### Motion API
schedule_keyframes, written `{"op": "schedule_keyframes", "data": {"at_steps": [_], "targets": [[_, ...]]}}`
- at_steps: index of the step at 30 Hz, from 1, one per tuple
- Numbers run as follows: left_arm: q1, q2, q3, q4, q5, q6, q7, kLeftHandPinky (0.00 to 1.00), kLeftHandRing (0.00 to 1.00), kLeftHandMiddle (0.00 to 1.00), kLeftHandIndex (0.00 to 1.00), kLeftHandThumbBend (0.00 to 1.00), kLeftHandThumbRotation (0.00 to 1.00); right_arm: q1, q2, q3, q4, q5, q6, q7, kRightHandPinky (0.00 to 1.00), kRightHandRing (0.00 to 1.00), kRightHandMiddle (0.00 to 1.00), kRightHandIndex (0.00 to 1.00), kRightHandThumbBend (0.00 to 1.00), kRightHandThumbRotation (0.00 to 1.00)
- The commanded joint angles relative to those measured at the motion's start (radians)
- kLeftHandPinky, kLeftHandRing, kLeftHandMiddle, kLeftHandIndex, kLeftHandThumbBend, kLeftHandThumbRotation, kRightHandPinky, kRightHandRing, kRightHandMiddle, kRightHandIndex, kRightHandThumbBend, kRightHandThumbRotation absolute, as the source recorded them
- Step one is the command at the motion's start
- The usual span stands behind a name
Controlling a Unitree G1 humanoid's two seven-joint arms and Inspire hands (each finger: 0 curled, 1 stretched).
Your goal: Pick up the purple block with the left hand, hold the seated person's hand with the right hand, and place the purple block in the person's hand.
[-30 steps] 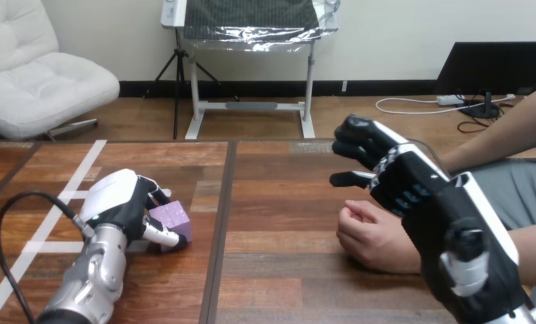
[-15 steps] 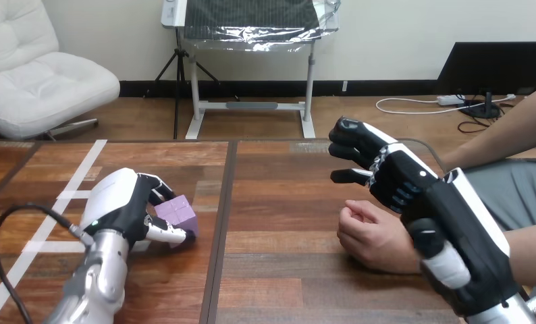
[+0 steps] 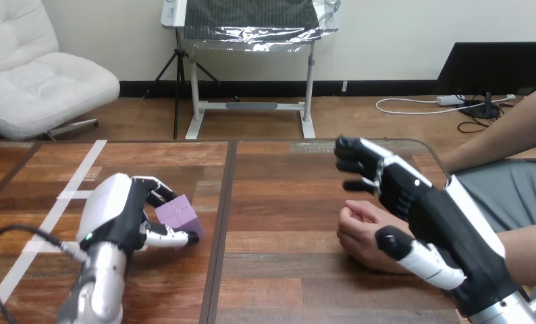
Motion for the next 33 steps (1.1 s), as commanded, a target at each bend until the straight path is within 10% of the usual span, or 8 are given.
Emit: {"op": "schedule_keyframes", "data": {"at_steps": [1,33], "targets": [[0.057,-0.017,0.101,-0.375,-0.05,0.015,0.01,0.19,0.27,0.38,0.48,0.68,0.0,-0.185,-0.058,-0.071,0.136,-0.087,-0.069,-0.064,0.8,0.88,0.9,0.89,0.88,0.81],[0.282,-0.046,0.189,-0.857,-0.179,-0.088,-0.025,0.32,0.37,0.41,0.44,0.62,0.0,-0.353,-0.221,-0.103,0.399,-0.186,-0.07,-0.125,0.78,0.87,0.92,0.92,0.89,0.7]]}}
